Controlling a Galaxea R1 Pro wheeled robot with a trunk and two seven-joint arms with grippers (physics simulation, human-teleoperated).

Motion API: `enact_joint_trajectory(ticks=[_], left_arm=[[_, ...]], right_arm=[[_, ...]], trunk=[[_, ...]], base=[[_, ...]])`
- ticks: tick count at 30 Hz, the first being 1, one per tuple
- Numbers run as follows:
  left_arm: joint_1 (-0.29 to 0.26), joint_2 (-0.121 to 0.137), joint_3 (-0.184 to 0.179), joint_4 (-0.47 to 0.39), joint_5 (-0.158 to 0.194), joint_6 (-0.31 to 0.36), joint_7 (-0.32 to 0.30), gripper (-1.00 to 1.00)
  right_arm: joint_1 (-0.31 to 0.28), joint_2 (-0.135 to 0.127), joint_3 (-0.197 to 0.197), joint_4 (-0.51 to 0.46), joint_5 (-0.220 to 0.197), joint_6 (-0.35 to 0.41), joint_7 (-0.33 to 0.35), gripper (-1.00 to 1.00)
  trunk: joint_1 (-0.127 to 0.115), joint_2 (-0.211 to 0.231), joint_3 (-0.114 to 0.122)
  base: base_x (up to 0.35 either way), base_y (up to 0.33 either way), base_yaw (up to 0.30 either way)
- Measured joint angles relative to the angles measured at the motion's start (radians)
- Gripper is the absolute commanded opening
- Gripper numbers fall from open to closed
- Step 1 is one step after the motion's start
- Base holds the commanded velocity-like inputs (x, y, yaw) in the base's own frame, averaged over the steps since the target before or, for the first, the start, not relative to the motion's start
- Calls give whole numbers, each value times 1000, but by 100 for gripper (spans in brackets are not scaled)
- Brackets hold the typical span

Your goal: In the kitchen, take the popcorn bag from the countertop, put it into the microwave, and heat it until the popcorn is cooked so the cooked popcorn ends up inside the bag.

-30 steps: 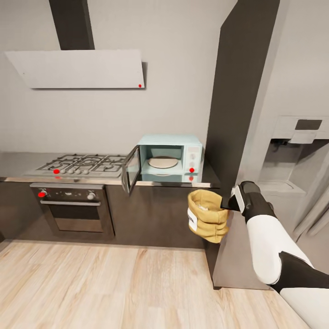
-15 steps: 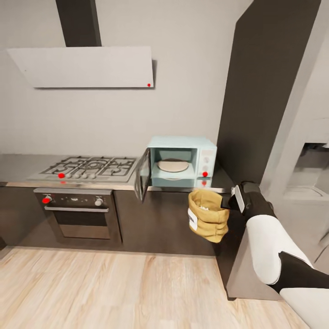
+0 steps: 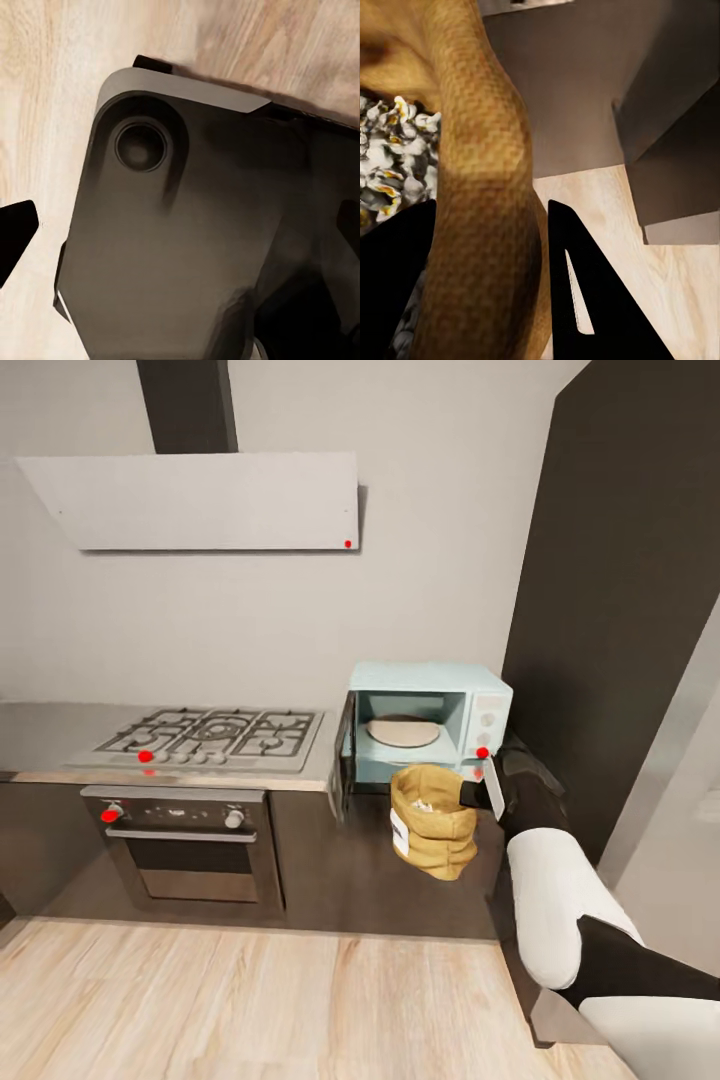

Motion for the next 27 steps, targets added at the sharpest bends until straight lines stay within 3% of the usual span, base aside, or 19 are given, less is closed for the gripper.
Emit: enact_joint_trajectory(ticks=[7, 11, 14, 27], left_arm=[[0, 1, 0, 0, 0, -1, 0, 100], [0, 3, 0, -1, 0, -1, 0, 100], [0, 2, 0, -1, 0, -1, 0, 100], [0, 0, 0, -1, 0, -1, 0, 100]], right_arm=[[-17, -21, -2, -20, 5, 0, -5, -100], [-6, -7, -1, -9, 12, 0, -5, -100], [1, -21, -1, 8, 20, 0, -5, -100], [1, -26, 1, 3, 23, 0, -5, -100]], trunk=[[0, 0, 0], [0, 0, 0], [0, 0, 0], [0, 0, 0]], base=[[95, 93, 0], [0, 0, 0], [0, 0, 0], [0, 0, 0]])
